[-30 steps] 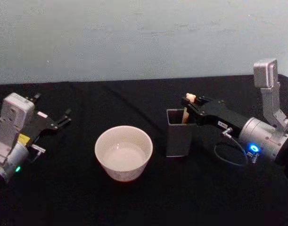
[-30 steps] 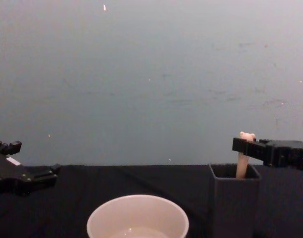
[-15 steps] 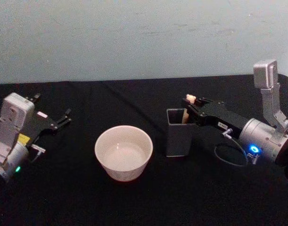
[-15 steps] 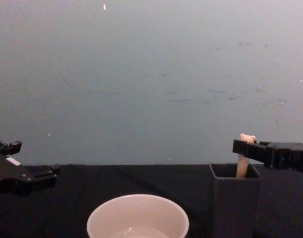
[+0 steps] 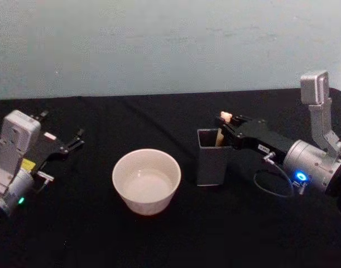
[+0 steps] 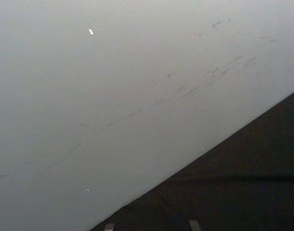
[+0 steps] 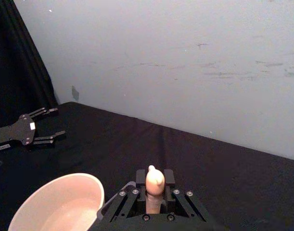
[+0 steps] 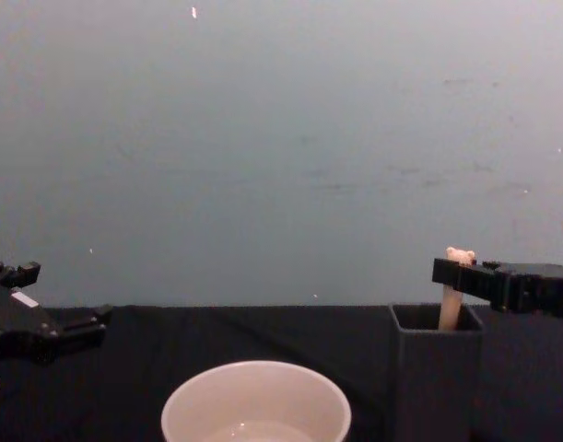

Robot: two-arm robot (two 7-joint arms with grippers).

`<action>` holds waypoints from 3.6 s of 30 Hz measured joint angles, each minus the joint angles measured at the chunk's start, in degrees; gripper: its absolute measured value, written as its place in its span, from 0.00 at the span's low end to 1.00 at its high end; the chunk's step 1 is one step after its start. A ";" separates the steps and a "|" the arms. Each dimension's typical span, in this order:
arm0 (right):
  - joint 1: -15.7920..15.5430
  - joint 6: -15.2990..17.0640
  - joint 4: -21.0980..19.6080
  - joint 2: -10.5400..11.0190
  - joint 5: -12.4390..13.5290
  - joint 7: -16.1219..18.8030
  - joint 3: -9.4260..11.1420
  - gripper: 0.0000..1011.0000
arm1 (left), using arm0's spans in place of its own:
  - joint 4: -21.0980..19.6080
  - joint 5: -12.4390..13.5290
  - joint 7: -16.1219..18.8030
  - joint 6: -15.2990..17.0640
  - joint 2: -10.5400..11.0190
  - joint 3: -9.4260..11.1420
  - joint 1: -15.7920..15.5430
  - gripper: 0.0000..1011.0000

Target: Pick up the stirring spoon with one hand, stir inside the cup, then place it back in its original position.

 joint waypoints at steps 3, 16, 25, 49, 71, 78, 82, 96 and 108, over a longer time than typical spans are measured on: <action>0.00 -0.01 0.00 0.00 0.00 0.00 0.00 0.22 | 0.00 0.00 0.00 0.00 0.00 0.00 0.00 0.99; 0.00 -0.06 0.00 0.00 -0.01 0.00 0.00 0.61 | 0.00 0.00 0.00 0.00 0.00 0.00 0.00 0.99; 0.00 -0.06 0.00 0.00 -0.01 0.00 0.00 0.86 | 0.00 0.00 0.00 0.00 0.00 0.00 0.00 0.99; -3.15 -12.67 -3.40 -4.07 -12.87 -16.61 4.98 0.99 | 0.00 0.00 0.00 0.00 0.00 0.00 0.00 0.99; -7.67 -8.36 2.55 -4.98 -21.34 -22.08 6.16 0.99 | 0.00 0.00 0.00 0.00 0.00 0.00 0.00 0.99; -7.64 -8.41 2.41 -4.87 -21.30 -22.08 6.03 0.99 | 0.00 0.00 0.00 0.00 0.00 0.00 0.00 0.99; -7.63 -8.44 2.32 -4.83 -21.28 -22.08 5.97 0.99 | 0.00 0.00 0.00 0.00 0.00 0.00 0.00 0.99; -7.58 -8.53 2.18 -4.75 -21.25 -22.10 5.85 0.99 | 0.00 0.00 0.00 0.00 0.00 0.00 0.00 0.99; -7.57 -8.56 2.12 -4.71 -21.26 -22.11 5.81 0.99 | 0.00 0.00 0.00 0.00 0.00 0.00 0.00 0.99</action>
